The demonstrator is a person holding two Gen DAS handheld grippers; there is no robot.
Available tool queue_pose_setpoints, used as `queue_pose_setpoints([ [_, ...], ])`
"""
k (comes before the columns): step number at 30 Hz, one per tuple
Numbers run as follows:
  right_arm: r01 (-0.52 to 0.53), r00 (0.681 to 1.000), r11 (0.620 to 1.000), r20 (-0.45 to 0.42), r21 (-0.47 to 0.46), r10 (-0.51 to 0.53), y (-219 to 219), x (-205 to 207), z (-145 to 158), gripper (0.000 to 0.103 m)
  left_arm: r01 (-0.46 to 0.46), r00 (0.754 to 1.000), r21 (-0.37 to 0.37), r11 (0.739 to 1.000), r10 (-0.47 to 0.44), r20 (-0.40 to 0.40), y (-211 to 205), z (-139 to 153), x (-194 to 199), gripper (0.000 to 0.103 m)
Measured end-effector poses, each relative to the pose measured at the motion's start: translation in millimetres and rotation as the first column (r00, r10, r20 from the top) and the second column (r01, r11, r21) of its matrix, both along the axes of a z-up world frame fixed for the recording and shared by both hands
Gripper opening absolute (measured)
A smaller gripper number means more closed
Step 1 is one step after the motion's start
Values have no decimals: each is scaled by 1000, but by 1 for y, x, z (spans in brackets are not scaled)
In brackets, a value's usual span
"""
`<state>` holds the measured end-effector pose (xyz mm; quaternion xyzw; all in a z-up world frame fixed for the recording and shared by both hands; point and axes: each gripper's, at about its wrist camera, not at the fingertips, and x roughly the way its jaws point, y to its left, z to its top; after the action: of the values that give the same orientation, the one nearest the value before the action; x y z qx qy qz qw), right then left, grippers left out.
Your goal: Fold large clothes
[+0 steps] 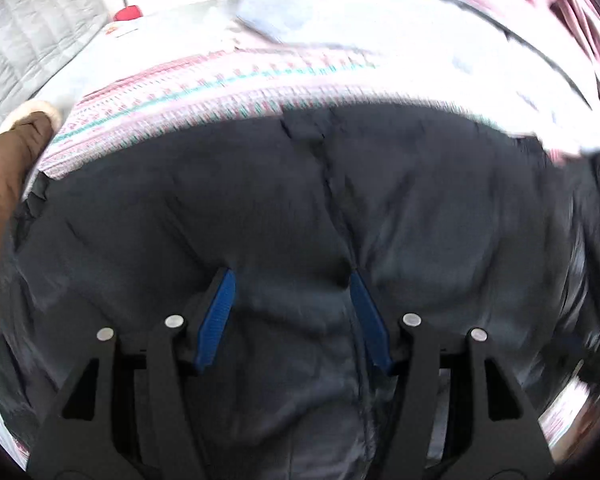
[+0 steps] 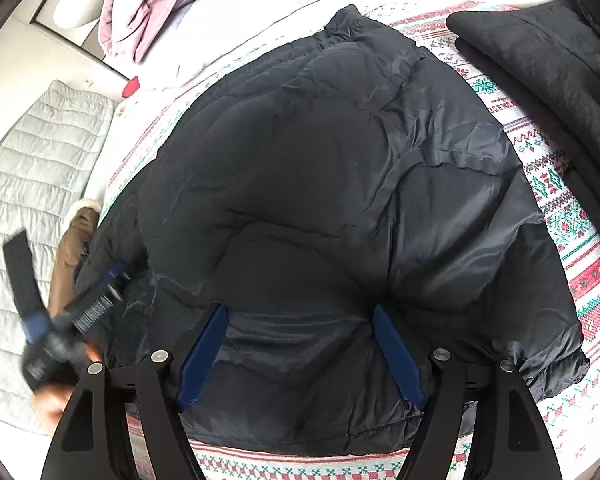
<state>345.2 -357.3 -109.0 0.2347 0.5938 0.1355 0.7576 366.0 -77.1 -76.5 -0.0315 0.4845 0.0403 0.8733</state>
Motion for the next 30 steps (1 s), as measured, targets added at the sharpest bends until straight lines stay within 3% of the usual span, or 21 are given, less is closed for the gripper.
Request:
queue_pose_setpoints([
  [4,11,1000,1000,-6,13,-11,7,4,0,77,-34,999,-40,999,34,-6,3,15,32,62],
  [10,18,1000,1000,-12,21,-18,5,7,2,77,-91,985,-28,995,86,-151,8,-30,80,62],
  [11,16,1000,1000,-10,20,-16,5,7,2,77,-111,981,-60,992,100,-165,13,-40,82,62],
  [13,8,1000,1000,-2,21,-8,6,8,2,77,-140,981,-100,985,125,-148,21,-45,81,62],
  [18,6,1000,1000,-7,19,-5,5,6,-1,79,-114,986,-69,991,105,-127,17,-41,77,62],
  [22,11,1000,1000,-12,25,-10,5,7,0,80,-112,990,-123,986,99,-101,24,-16,57,62],
  [24,8,1000,1000,-11,23,-8,6,8,0,80,-85,994,-114,990,78,-71,21,-3,38,62],
  [30,16,1000,999,-13,34,-16,7,7,1,80,104,994,-62,993,-105,-13,-12,19,-54,62],
])
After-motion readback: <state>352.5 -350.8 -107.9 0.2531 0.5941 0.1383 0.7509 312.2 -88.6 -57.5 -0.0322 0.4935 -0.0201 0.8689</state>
